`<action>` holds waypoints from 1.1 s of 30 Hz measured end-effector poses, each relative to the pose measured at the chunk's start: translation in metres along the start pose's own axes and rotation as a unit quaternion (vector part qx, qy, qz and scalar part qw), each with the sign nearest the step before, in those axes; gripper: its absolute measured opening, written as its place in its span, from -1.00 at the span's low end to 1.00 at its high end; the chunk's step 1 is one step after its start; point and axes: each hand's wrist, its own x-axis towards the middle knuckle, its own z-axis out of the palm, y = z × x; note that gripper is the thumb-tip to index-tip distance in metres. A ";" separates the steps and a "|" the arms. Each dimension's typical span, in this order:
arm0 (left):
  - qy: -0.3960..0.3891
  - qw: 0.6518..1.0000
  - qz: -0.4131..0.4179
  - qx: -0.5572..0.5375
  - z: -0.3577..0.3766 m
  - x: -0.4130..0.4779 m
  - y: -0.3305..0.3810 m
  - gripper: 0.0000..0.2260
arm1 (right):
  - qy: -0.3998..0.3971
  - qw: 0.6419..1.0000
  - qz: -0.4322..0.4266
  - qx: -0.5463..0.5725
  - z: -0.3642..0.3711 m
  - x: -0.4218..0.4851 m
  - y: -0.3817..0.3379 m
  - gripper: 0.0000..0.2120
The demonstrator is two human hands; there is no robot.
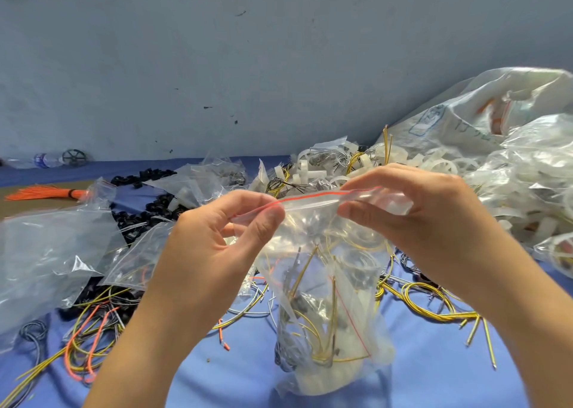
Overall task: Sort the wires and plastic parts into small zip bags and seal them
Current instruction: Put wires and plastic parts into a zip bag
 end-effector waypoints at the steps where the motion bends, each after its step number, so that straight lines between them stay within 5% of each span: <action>1: 0.001 1.000 0.007 0.007 0.001 0.000 0.001 -0.88 | -0.006 0.999 -0.016 -0.036 0.000 0.002 -0.003 -0.80; 11: -0.027 1.000 0.010 -0.007 0.001 0.003 0.005 -0.88 | -0.018 0.998 -0.001 0.052 0.006 0.001 -0.016 -0.99; 33: -0.016 0.979 0.108 0.174 0.003 -0.001 0.018 -0.96 | 0.007 0.997 -0.071 -0.028 0.027 -0.001 -0.029 -0.81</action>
